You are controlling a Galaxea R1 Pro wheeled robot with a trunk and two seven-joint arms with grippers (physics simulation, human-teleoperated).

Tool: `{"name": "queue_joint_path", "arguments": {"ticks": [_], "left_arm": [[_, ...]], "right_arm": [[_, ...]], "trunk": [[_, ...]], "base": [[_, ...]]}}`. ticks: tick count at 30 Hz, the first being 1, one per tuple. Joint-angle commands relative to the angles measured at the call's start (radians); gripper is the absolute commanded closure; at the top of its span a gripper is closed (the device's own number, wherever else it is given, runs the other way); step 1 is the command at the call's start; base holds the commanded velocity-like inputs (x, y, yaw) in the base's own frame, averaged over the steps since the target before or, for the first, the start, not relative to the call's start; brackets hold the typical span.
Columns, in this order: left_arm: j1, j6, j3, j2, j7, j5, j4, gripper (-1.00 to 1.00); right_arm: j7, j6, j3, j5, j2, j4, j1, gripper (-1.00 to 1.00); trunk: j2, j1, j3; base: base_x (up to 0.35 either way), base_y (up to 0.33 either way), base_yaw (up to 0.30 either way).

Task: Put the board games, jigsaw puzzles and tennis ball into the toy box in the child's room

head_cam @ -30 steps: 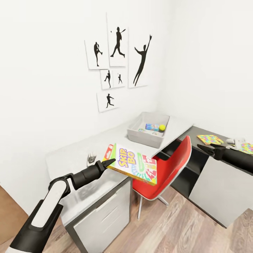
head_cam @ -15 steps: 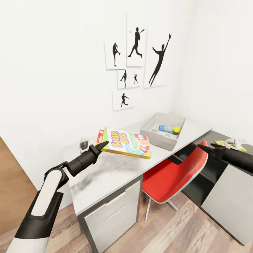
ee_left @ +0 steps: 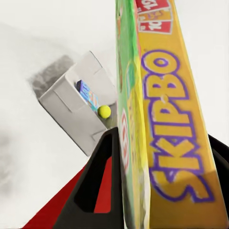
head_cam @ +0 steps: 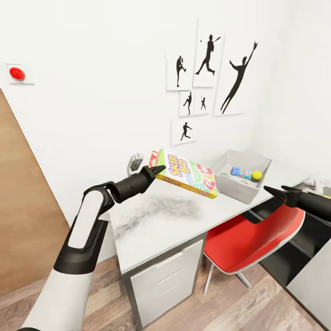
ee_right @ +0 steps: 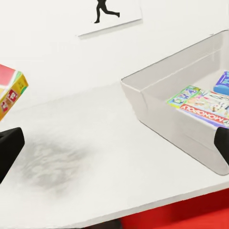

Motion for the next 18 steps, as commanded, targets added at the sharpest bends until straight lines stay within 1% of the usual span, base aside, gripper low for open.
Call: {"name": "queue_joint_path", "arguments": {"ticks": [1,2,6,12,14,18], "left_arm": [[-0.002,-0.003,-0.001,-0.002,0.011,0.012,-0.001,1.0],[-0.005,-0.01,-0.003,-0.006,0.013,0.014,-0.001,1.0],[-0.006,-0.015,-0.004,-0.009,0.014,0.015,0.0,1.0],[-0.015,-0.031,-0.006,-0.013,0.016,0.014,0.003,1.0],[-0.021,-0.035,-0.006,-0.02,0.016,0.013,0.003,1.0],[-0.022,-0.038,-0.007,-0.022,0.016,0.013,0.003,1.0]], "right_arm": [[0.003,0.006,-0.007,-0.003,0.0,0.0,0.0,-1.0],[0.005,0.005,-0.021,-0.003,0.0,0.0,0.0,-1.0],[0.007,0.005,-0.028,-0.004,0.0,0.0,0.001,-1.0],[0.009,0.005,-0.03,-0.004,0.0,0.0,0.001,-1.0],[0.011,-0.005,-0.031,-0.004,-0.001,0.0,0.005,-1.0],[0.014,-0.017,-0.03,-0.005,-0.001,0.0,0.005,-1.0]], "trunk": [[-0.001,0.0,-0.001],[-0.001,0.0,-0.001],[-0.001,0.0,-0.001],[-0.001,0.0,-0.001],[-0.001,0.0,-0.001],[-0.001,0.0,-0.001]], "base": [[0.022,-0.086,0.179],[0.082,-0.221,0.073],[0.103,-0.265,0.039],[0.122,-0.306,0.006],[0.143,-0.313,0.001],[0.168,-0.314,0.0]]}}
